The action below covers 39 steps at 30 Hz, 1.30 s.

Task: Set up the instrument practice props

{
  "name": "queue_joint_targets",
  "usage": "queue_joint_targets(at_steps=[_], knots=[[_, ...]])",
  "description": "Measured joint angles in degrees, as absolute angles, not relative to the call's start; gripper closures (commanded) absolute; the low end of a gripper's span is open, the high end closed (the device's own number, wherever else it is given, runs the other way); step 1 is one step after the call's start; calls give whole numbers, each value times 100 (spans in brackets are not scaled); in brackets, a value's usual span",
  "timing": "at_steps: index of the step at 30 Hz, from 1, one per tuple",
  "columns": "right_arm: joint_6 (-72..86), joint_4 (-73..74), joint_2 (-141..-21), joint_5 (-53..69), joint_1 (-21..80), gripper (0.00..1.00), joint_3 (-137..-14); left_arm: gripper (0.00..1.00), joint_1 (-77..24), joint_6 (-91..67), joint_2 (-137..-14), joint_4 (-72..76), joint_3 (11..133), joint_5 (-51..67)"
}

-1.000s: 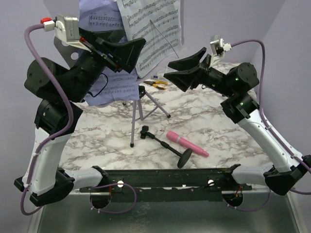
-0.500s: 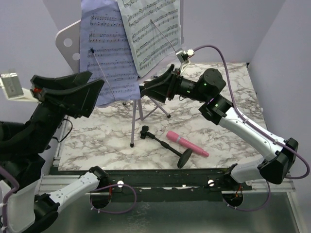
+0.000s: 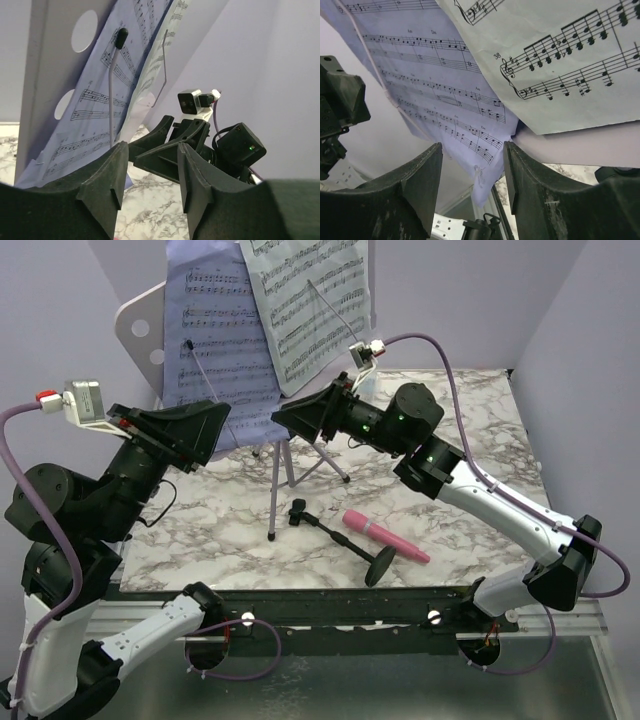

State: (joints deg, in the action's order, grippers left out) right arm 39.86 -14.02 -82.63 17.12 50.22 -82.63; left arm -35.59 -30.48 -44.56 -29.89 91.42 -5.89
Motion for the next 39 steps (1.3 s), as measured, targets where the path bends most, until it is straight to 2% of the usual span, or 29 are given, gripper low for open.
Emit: queue_joint_targets(at_steps=[2, 11, 29, 39], knots=[[3920, -1334, -8274, 1544, 5065, 45, -8320, 61, -3559, -3046, -4475, -2995, 9102, -644], [3673, -932, -8396, 814, 5251, 45, -8689, 68, -3559, -2952, -4510, -2991, 9098, -864], [3509, -637, -8665, -322, 5743, 45, -9091, 62, -3557, -2939, -4392, -2978, 8685, -965], [3157, -867, -8718, -499, 5769, 52, -9091, 62, -3557, -2936, -4285, -2978, 8506, -1090]])
